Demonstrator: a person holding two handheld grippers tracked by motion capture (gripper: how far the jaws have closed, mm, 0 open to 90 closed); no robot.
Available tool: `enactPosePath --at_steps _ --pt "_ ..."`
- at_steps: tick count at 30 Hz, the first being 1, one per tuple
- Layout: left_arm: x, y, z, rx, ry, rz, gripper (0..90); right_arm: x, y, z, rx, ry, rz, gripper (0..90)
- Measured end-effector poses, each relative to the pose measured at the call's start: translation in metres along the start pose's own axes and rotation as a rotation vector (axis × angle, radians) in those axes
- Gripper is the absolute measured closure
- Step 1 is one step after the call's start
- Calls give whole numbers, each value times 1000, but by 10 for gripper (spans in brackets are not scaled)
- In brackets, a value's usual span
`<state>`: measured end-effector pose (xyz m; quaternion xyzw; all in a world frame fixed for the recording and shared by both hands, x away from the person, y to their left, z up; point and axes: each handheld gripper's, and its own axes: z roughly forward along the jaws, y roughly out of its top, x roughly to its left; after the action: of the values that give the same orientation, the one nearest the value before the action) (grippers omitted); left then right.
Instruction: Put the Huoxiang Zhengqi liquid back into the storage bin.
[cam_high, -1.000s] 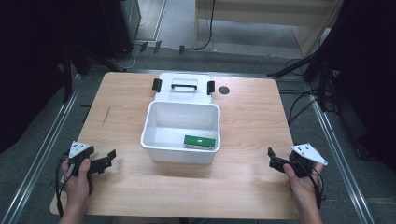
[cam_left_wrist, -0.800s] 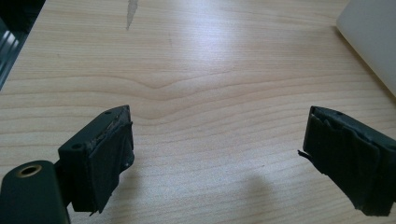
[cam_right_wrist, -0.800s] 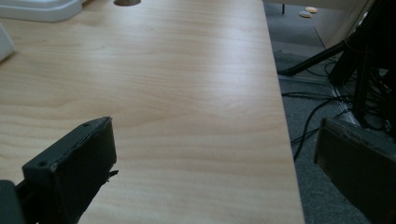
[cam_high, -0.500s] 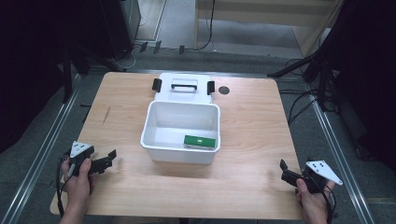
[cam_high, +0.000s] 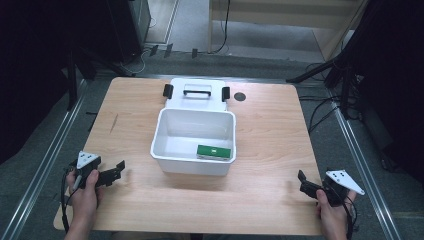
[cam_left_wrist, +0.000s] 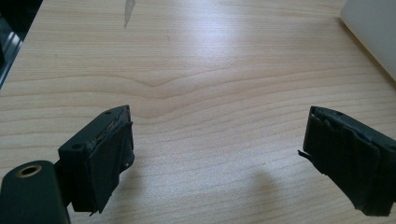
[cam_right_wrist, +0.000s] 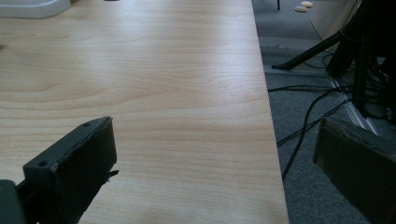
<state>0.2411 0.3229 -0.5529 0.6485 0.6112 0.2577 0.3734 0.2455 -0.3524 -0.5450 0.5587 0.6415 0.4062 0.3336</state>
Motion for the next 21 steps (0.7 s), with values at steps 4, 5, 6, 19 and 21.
enactPosePath --at_steps 4,5,6,19,21 --pt "0 0 0 0 2 1 93 1 0 1 12 -2 -9 2" --pt "0 0 0 0 2 2 93 2 0 1 17 -2 -10 2" --pt "-1 0 0 2 3 6 92 1 0 1 15 -3 -10 2" --pt "-1 0 0 0 5 10 93 -1 1 3 34 3 12 2" --pt "-1 0 0 1 5 9 93 0 1 3 37 1 13 2"
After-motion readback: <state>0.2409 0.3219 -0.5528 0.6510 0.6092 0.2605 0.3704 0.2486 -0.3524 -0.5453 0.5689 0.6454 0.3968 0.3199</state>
